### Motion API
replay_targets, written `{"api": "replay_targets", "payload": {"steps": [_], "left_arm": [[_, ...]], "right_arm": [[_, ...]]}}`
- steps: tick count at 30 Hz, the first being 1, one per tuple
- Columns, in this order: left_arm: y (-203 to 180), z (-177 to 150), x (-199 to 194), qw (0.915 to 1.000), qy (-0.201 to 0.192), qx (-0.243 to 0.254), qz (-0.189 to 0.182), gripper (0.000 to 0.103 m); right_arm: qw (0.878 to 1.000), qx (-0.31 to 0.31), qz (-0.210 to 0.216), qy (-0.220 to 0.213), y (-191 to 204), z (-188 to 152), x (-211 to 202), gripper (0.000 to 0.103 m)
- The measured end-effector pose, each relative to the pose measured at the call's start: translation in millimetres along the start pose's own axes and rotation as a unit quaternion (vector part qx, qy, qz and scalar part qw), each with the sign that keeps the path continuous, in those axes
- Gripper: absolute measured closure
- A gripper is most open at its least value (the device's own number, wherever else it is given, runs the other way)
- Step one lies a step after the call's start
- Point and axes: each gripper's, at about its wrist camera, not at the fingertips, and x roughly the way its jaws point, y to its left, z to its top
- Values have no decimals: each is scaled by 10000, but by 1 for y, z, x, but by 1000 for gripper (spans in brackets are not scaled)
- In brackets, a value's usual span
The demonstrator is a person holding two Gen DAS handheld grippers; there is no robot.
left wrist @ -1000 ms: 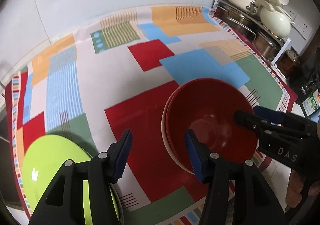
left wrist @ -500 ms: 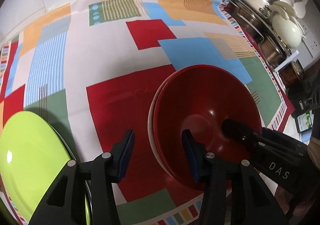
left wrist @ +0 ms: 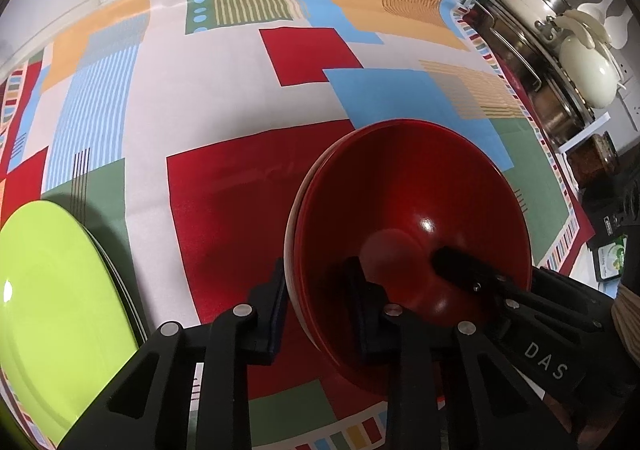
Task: Organize plates and bowls
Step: 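Grip the nested red and pink bowls by the rims and lift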
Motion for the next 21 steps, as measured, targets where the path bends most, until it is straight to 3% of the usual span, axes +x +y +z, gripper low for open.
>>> {"api": "replay_targets", "payload": {"steps": [16, 21], "left_arm": [[-1, -8, -5, 9985, -107, -509, 193, 75], [3, -13, -23, 9980, -362, -482, 167, 75]], "right_arm": [[9997, -197, 124, 92, -2, 2, -3, 74], [9996, -269, 122, -14, 5, 1, -11, 74]]}}
